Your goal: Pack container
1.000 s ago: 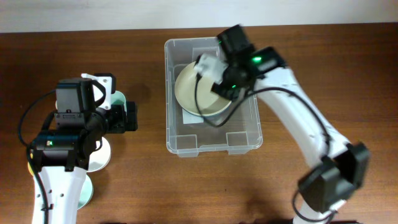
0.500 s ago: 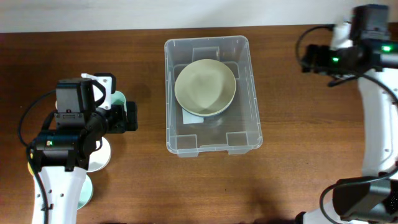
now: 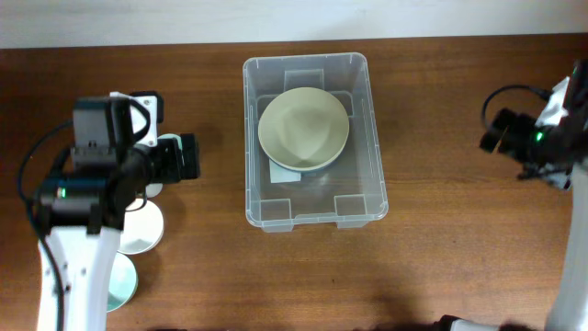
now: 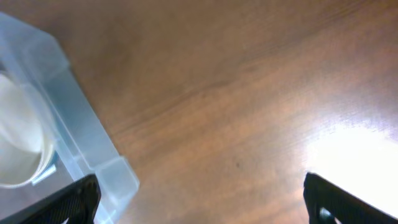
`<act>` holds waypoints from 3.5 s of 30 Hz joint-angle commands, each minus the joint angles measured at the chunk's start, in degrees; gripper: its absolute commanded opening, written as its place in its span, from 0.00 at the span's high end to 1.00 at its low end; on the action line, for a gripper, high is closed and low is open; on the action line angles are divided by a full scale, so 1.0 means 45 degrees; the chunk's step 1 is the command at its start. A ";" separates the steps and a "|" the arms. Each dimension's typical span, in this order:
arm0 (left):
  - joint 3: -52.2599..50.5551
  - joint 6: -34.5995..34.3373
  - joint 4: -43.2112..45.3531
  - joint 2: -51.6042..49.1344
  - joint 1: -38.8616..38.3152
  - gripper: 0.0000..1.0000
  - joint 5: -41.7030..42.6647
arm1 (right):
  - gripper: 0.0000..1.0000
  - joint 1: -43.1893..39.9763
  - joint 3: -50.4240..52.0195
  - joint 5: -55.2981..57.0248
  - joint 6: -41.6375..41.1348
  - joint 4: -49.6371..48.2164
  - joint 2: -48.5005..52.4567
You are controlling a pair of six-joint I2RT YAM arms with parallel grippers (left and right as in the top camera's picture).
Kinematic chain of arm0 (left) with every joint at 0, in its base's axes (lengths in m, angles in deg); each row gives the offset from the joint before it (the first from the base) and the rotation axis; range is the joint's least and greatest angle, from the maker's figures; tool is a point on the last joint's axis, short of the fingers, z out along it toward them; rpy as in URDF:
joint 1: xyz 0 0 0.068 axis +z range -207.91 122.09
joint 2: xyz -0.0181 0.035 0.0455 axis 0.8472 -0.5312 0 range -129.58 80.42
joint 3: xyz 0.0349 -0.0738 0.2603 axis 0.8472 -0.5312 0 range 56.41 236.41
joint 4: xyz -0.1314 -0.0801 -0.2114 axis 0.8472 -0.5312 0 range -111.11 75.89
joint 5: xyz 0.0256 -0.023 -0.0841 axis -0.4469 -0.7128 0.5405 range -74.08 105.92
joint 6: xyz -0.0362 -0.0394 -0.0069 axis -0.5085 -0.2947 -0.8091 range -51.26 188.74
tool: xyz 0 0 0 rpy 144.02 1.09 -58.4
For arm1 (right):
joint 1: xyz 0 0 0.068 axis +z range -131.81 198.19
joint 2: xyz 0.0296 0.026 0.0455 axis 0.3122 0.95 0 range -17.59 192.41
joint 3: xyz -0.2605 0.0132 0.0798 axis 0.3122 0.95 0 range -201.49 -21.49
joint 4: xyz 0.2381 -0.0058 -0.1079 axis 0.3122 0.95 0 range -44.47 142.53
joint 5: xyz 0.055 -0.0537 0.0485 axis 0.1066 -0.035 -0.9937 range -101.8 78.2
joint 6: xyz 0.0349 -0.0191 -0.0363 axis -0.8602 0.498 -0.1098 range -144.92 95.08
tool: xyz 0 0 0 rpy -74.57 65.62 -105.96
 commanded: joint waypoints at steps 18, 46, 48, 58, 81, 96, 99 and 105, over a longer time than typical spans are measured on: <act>0.4012 -0.0510 -0.0243 -0.9593 0.0044 0.00 -0.0602 | 0.00 0.2968 0.6319 0.0952 -0.0204 -0.2220 -0.2497; 0.4284 -0.0505 -0.0350 -1.1142 0.0092 0.99 -0.0986 | 0.00 0.2968 0.6319 0.1166 -0.0199 -0.2263 -0.2497; 0.4765 -0.0505 -0.0782 -1.1108 0.0092 0.99 -0.0967 | 0.01 0.2968 0.6319 0.1175 -0.0204 -0.2263 -0.2497; 1.0511 -0.0505 -0.5051 -0.9981 -0.1506 0.99 -0.0986 | 0.00 0.2059 0.6314 0.1384 -0.0321 -0.2399 -0.2501; 1.0006 -0.0029 -0.4799 -0.9670 -0.9321 0.99 0.0316 | 0.00 0.0053 0.6314 0.1103 -0.0884 -0.2001 -0.2501; 0.5056 -0.0029 -0.0092 -0.9743 -0.9612 0.99 0.1637 | 0.00 0.0053 0.6314 0.1103 -0.0879 -0.1967 -0.2501; 0.4741 -0.0024 0.0267 -0.9743 -0.9670 0.99 0.1632 | 0.00 0.0053 0.6314 0.1103 -0.0884 -0.1972 -0.2501; 0.4527 0.0078 0.0869 -0.9792 -1.0185 0.99 0.1637 | 0.00 0.0053 0.6314 0.1098 -0.0879 -0.1967 -0.2501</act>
